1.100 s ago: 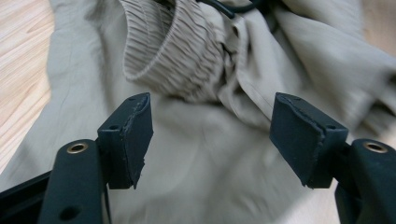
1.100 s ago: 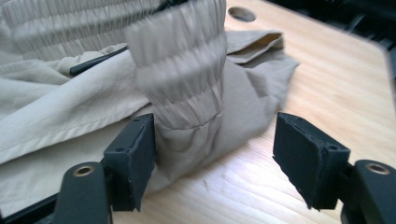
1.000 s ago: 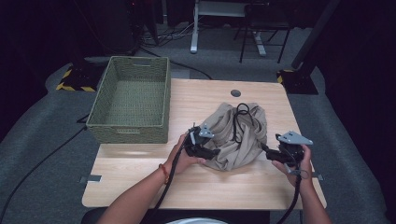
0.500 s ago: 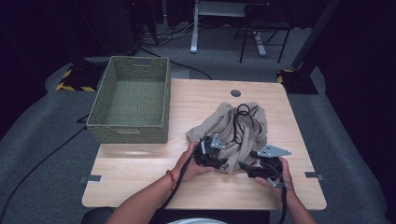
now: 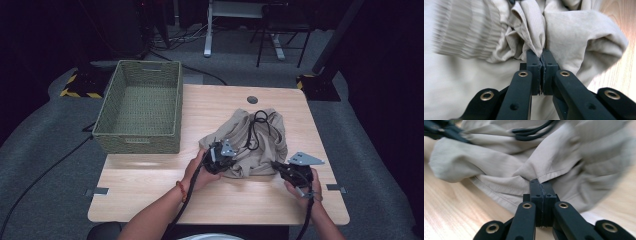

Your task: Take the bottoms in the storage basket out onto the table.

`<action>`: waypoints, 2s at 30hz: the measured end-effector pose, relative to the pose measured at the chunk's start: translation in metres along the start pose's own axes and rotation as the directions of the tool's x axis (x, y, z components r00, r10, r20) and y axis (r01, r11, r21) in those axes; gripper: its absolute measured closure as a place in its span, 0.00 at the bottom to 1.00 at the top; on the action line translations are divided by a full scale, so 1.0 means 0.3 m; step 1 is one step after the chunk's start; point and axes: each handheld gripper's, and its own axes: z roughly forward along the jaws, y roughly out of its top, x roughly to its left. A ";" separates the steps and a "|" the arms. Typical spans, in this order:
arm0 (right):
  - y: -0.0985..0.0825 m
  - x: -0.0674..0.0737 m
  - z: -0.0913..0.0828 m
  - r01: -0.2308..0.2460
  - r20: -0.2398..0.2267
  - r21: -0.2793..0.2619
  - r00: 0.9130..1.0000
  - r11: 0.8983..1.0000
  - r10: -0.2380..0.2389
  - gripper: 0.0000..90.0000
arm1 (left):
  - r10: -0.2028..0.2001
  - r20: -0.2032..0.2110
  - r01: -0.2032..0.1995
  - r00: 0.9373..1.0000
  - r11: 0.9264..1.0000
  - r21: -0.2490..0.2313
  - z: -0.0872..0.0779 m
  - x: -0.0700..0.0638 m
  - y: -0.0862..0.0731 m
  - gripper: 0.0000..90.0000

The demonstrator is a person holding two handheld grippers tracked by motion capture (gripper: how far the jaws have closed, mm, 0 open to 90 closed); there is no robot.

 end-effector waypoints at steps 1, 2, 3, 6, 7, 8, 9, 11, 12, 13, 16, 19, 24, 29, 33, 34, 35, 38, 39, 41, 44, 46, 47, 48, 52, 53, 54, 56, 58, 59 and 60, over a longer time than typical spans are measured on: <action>0.006 -0.012 -0.024 -0.003 0.017 -0.017 1.000 1.000 0.003 1.00 | 0.006 -0.019 -0.006 1.000 1.000 -0.009 -0.026 0.007 -0.001 0.97; 0.015 -0.024 -0.048 -0.008 0.039 -0.036 0.999 0.999 0.009 1.00 | 0.004 -0.036 -0.005 0.999 1.000 -0.018 -0.051 0.014 -0.002 0.97; 0.025 -0.038 -0.072 -0.009 0.060 -0.055 0.998 0.998 0.012 1.00 | 0.003 -0.055 -0.004 0.998 1.000 -0.025 -0.077 0.023 -0.003 0.97; 0.060 -0.084 -0.141 -0.001 0.136 -0.100 0.991 0.995 0.015 1.00 | -0.013 -0.107 0.006 0.994 0.998 -0.063 -0.152 0.050 -0.008 0.97; 0.072 -0.101 -0.160 -0.008 0.158 -0.112 0.987 0.994 0.026 1.00 | -0.023 -0.119 0.015 0.993 0.997 -0.072 -0.175 0.059 -0.009 0.97; 0.085 -0.118 -0.177 -0.010 0.175 -0.122 0.984 0.992 0.031 1.00 | -0.033 -0.130 0.023 0.991 0.996 -0.081 -0.197 0.068 -0.011 0.97; 0.097 -0.133 -0.194 -0.007 0.195 -0.132 0.980 0.991 0.033 1.00 | -0.043 -0.134 0.031 0.990 0.995 -0.092 -0.216 0.075 -0.014 0.97; 0.119 -0.162 -0.221 -0.002 0.227 -0.143 0.973 0.990 0.035 1.00 | -0.046 -0.142 0.032 0.989 0.994 -0.100 -0.250 0.088 -0.020 0.97; 0.128 -0.177 -0.231 -0.007 0.240 -0.150 0.970 0.989 0.044 1.00 | -0.044 -0.150 0.030 0.988 0.995 -0.096 -0.265 0.093 -0.023 0.97; 0.136 -0.191 -0.239 -0.010 0.255 -0.149 0.966 0.989 0.048 1.00 | -0.043 -0.157 0.028 0.987 0.995 -0.098 -0.281 0.101 -0.029 0.97; 0.149 -0.236 -0.246 -0.020 0.285 -0.144 0.957 0.989 0.061 1.00 | -0.056 -0.173 0.041 0.983 0.995 -0.089 -0.305 0.120 -0.044 0.97; 0.149 -0.278 -0.226 -0.042 0.293 -0.128 0.953 0.991 0.078 1.00 | -0.062 -0.173 0.051 0.983 0.997 -0.066 -0.304 0.129 -0.065 0.97; 0.110 -0.288 -0.135 -0.061 0.274 -0.051 0.959 0.997 0.072 0.88 | -0.073 -0.177 0.068 0.981 0.997 -0.032 -0.262 0.112 -0.092 0.84; 0.066 -0.263 -0.083 -0.047 0.258 0.025 0.965 0.999 0.039 0.55 | -0.083 -0.157 0.070 0.984 0.994 -0.086 -0.281 0.084 -0.078 0.47; 0.065 -0.232 -0.137 -0.027 0.256 -0.020 0.966 0.999 0.032 0.47 | -0.079 -0.085 0.062 0.993 0.981 -0.186 -0.334 0.041 -0.057 0.33; 0.063 -0.219 -0.158 -0.036 0.241 -0.041 0.970 0.999 0.045 0.48 | -0.058 -0.059 0.045 0.997 0.978 -0.204 -0.344 0.021 -0.049 0.31; 0.059 -0.205 -0.177 -0.034 0.209 -0.064 0.977 0.997 0.047 0.47 | -0.032 -0.046 0.022 0.998 0.977 -0.211 -0.350 -0.004 -0.040 0.31; 0.051 -0.149 -0.222 -0.006 0.182 -0.090 0.983 0.996 0.023 0.48 | 0.040 0.015 -0.036 0.999 0.977 -0.211 -0.346 -0.082 -0.013 0.29; 0.049 -0.129 -0.230 0.005 0.144 -0.101 0.989 0.995 0.010 0.47 | 0.056 0.039 -0.047 0.998 0.977 -0.207 -0.333 -0.109 -0.006 0.29; 0.047 -0.079 -0.230 0.036 0.091 -0.093 0.995 0.995 -0.028 0.48 | 0.099 0.096 -0.080 0.990 0.980 -0.184 -0.296 -0.166 0.003 0.30; 0.036 0.001 -0.194 0.089 -0.003 -0.071 0.996 0.993 -0.090 0.48 | 0.148 0.175 -0.124 0.973 0.982 -0.140 -0.221 -0.243 -0.002 0.35; 0.027 0.036 -0.156 0.112 -0.056 -0.046 0.992 0.993 -0.114 0.44 | 0.164 0.201 -0.150 0.966 0.985 -0.082 -0.158 -0.279 -0.012 0.35; 0.022 0.054 -0.132 0.144 -0.056 -0.027 0.988 0.989 -0.145 0.41 | 0.165 0.211 -0.158 0.963 0.986 -0.052 -0.126 -0.290 -0.020 0.35; 0.018 0.066 -0.107 0.172 -0.046 -0.003 0.984 0.985 -0.172 0.40 | 0.159 0.232 -0.161 0.960 0.987 -0.013 -0.089 -0.298 -0.032 0.37; 0.003 0.075 -0.015 0.171 -0.077 0.057 0.983 0.984 -0.167 0.32 | 0.156 0.236 -0.177 0.959 0.982 0.072 -0.018 -0.294 -0.068 0.41; -0.001 0.075 0.005 0.169 -0.088 0.073 0.983 0.983 -0.162 0.31 | 0.151 0.226 -0.175 0.962 0.981 0.088 -0.007 -0.289 -0.077 0.43; -0.005 0.077 0.025 0.165 -0.089 0.094 0.984 0.982 -0.157 0.31 | 0.144 0.223 -0.169 0.964 0.981 0.098 0.000 -0.283 -0.084 0.46; -0.014 0.079 0.057 0.173 -0.082 0.120 0.983 0.978 -0.163 0.37 | 0.144 0.208 -0.168 0.967 0.981 0.101 0.003 -0.268 -0.093 0.56; -0.021 0.084 0.068 0.192 -0.070 0.131 0.980 0.973 -0.184 0.57 | 0.152 0.186 -0.174 0.971 0.979 0.107 -0.006 -0.250 -0.097 0.69; -0.024 0.084 0.070 0.204 -0.053 0.138 0.979 0.969 -0.198 0.70 | 0.159 0.177 -0.181 0.971 0.977 0.115 -0.011 -0.239 -0.099 0.77; -0.027 0.081 0.069 0.207 -0.047 0.139 0.978 0.968 -0.203 0.78 | 0.157 0.171 -0.179 0.973 0.976 0.120 -0.016 -0.225 -0.102 0.83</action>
